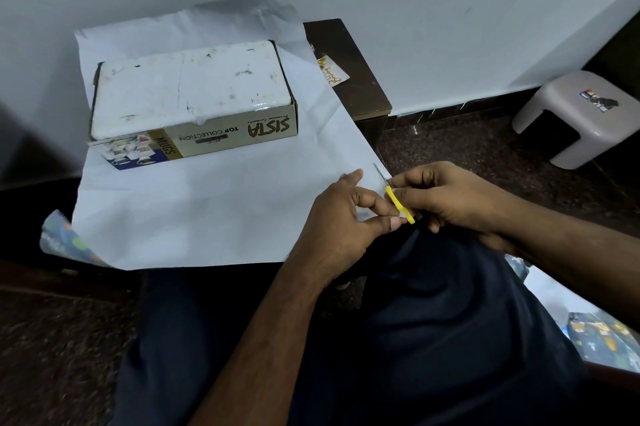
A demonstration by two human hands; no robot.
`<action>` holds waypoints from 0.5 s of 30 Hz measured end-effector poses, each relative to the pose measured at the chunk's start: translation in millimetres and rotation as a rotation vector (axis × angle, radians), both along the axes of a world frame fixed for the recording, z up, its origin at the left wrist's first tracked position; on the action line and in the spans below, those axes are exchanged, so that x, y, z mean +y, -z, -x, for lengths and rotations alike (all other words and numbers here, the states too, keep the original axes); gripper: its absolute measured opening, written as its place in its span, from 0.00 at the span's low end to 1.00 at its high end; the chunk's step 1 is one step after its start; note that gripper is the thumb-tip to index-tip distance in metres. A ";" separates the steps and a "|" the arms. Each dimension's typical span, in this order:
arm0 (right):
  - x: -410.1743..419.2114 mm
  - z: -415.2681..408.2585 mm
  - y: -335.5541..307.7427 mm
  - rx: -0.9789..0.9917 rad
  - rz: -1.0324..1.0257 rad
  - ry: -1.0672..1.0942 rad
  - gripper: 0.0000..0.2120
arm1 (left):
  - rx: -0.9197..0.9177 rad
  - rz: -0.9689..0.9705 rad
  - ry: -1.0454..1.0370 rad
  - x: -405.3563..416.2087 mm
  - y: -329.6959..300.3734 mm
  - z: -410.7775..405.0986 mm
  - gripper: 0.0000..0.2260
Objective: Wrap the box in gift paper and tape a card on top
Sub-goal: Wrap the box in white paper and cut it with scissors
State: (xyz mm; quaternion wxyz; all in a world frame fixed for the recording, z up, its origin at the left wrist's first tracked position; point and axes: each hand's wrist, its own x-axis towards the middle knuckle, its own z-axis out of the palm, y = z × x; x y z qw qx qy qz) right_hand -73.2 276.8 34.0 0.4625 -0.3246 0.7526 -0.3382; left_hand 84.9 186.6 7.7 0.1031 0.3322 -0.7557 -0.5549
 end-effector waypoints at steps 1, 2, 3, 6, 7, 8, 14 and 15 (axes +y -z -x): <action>-1.0 0.9 0.1 0.005 -0.001 0.005 0.07 | -0.004 0.006 0.002 -0.3 -0.7 0.1 0.04; -2.1 2.2 0.1 0.016 -0.007 0.003 0.07 | -0.013 0.014 0.005 -0.2 -1.3 0.2 0.03; -3.3 3.2 -0.1 0.029 -0.013 -0.006 0.07 | -0.023 0.020 0.010 -0.2 -1.8 0.3 0.03; -5.0 4.0 1.0 0.063 -0.025 -0.038 0.07 | -0.034 0.027 0.025 0.9 -0.8 -0.2 0.03; -5.4 3.7 1.3 0.073 -0.025 -0.035 0.07 | -0.031 0.025 0.025 1.0 -0.9 -0.3 0.03; -5.5 3.4 1.7 0.080 -0.021 -0.026 0.07 | -0.029 0.020 0.025 1.2 -1.4 -0.7 0.03; -10.1 5.6 6.3 0.093 -0.004 -0.013 0.07 | -0.038 0.005 0.026 -1.0 -1.7 -0.3 0.03; -10.4 5.8 6.9 0.092 -0.008 -0.019 0.07 | -0.037 0.006 0.029 -0.9 -1.3 -0.3 0.03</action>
